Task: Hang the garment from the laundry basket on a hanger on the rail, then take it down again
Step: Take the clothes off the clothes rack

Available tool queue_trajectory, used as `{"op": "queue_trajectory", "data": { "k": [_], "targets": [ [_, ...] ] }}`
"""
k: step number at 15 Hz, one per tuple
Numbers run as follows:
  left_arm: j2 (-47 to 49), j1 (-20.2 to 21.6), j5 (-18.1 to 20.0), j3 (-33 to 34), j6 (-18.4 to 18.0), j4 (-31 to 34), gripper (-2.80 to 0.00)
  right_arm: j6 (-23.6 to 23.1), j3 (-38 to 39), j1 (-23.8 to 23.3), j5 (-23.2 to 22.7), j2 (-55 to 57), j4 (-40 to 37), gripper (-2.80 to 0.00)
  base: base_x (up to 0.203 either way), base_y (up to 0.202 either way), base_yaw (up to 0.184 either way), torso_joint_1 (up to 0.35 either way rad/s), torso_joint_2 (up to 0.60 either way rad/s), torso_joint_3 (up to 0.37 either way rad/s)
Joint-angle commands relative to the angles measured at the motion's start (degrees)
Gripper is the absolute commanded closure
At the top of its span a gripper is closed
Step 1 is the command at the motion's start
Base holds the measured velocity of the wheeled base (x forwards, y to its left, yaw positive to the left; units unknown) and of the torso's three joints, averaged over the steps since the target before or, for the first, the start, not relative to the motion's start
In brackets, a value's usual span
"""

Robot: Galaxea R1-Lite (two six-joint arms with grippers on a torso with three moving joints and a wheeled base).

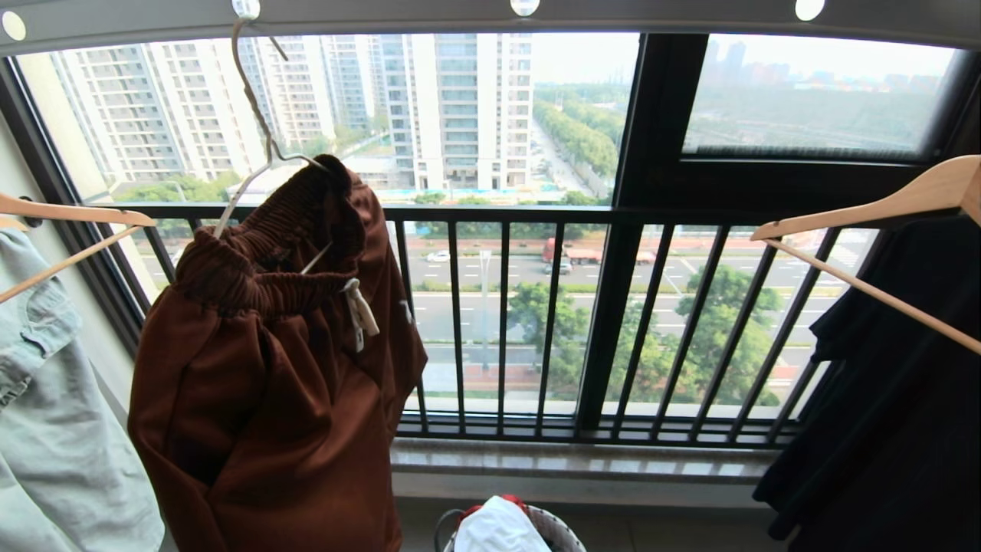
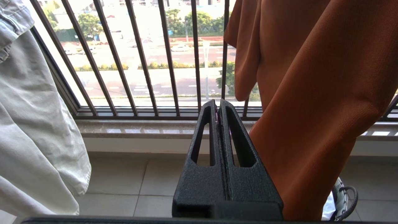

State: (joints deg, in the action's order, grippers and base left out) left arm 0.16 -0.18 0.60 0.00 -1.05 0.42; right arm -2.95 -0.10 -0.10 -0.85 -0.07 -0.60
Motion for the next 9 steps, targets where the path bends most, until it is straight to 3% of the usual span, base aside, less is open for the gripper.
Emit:
{"op": "queue_trajectory", "data": {
  "k": [1,9],
  "targets": [
    [-0.1,0.0,0.0,0.0,-0.1,0.0,0.0,0.0,0.0,0.0,0.0,0.1,0.2,0.0,0.0,0.0,0.0,0.0,0.0,0.0],
    [-0.1,0.0,0.0,0.0,0.0,0.0,0.0,-0.1,0.0,0.0,0.0,0.1,0.1,0.0,0.0,0.0,0.0,0.0,0.0,0.0]
  ]
}}
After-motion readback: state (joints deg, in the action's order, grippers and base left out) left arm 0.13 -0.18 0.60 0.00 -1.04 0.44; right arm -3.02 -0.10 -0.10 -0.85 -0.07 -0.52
